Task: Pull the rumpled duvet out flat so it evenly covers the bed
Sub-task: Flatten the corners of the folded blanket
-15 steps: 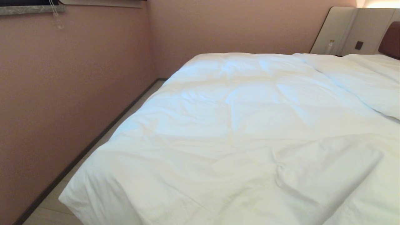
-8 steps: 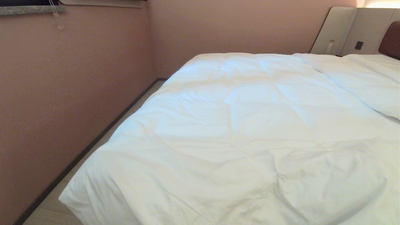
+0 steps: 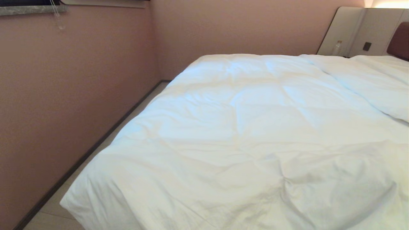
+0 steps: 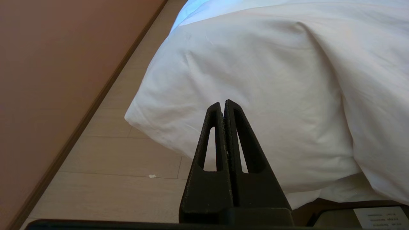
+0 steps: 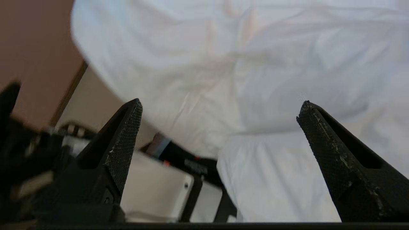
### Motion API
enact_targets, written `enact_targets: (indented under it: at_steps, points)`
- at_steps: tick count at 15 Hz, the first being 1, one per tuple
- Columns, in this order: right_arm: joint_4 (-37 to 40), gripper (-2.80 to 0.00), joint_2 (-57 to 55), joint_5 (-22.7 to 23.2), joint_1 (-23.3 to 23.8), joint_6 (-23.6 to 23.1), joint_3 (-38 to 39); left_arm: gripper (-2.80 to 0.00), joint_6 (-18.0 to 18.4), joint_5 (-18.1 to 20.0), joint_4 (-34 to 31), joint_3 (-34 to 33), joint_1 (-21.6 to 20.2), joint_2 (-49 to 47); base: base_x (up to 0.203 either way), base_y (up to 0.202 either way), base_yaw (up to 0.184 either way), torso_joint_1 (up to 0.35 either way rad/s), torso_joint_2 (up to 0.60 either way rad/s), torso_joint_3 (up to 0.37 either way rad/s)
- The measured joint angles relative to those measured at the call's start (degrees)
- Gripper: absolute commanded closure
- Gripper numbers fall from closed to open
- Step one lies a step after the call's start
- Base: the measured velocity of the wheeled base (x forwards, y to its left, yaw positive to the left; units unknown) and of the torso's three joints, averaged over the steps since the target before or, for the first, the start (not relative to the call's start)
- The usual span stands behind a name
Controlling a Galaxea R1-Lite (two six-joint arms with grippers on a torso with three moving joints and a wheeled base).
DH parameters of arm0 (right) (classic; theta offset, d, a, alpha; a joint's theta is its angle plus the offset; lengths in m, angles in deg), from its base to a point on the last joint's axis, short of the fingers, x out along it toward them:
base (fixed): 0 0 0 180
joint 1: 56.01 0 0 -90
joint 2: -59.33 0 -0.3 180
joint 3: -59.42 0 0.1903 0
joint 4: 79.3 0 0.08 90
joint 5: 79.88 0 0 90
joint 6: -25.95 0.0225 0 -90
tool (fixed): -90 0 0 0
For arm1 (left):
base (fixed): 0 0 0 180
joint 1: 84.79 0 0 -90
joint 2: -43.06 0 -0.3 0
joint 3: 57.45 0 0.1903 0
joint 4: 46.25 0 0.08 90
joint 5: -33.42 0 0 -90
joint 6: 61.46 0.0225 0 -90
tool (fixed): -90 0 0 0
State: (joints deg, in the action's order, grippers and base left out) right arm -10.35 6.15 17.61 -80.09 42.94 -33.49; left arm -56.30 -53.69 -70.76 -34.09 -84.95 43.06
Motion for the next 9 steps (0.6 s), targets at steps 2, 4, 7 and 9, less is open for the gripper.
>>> enact_targets:
  at_steps: [2,4,7,9]
  points:
    - [-1.7,0.0,-3.8,-2.2,1.3,2.9,-1.5,0.0,0.0,0.0,0.0,0.0,0.0,0.0,0.0,0.0,0.0,0.0,0.0,0.0]
    - [-2.5,0.0,-6.0,-3.4,1.7,5.1,-2.1,0.0,0.0,0.0,0.0,0.0,0.0,0.0,0.0,0.0,0.0,0.0,0.0,0.0]
    - [-2.7,0.0,-8.1,-3.5,1.9,7.0,-2.1,0.0,0.0,0.0,0.0,0.0,0.0,0.0,0.0,0.0,0.0,0.0,0.0,0.0]
    - [-2.5,0.0,-8.7,-3.0,1.9,8.5,-2.0,0.0,0.0,0.0,0.0,0.0,0.0,0.0,0.0,0.0,0.0,0.0,0.0,0.0]
